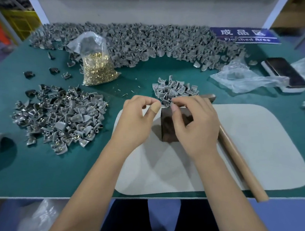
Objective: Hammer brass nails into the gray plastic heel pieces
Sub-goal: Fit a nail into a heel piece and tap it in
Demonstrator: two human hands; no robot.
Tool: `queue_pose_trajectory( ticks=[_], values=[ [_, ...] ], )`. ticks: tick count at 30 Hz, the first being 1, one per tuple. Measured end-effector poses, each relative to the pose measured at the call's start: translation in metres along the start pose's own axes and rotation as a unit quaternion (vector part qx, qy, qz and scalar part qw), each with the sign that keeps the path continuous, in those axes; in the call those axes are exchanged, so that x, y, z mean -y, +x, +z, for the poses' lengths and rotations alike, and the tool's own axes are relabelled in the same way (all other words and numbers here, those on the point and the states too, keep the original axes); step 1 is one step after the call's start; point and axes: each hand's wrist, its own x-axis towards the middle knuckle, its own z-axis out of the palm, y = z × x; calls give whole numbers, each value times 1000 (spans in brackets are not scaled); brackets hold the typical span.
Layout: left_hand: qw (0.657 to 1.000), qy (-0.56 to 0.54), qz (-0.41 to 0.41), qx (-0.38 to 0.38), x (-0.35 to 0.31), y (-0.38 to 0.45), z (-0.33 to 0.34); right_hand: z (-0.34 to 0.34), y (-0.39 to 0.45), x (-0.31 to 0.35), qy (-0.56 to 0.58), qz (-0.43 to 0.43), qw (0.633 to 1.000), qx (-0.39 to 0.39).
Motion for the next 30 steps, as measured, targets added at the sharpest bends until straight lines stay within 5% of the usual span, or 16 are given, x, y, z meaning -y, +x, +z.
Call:
queue_pose_trajectory(
  ticks=[4,11,17,21,30],
  values=[
    [981,-179,-36,63,-23,8,6,-3,-1,-5,56,-14,998,13],
    [964,-236,-54,110,-20,23,15,-4,-2,-10,112,56,991,-57],
    [998,21,60,-10,8,47,11,-3,-1,-5,47,97,990,-89],
    [978,175,83,79,23,61,13,-2,1,-4,36,116,988,-94],
    [964,223,127,65,20,69,23,-1,2,-3,49,141,986,-71]
  ],
)
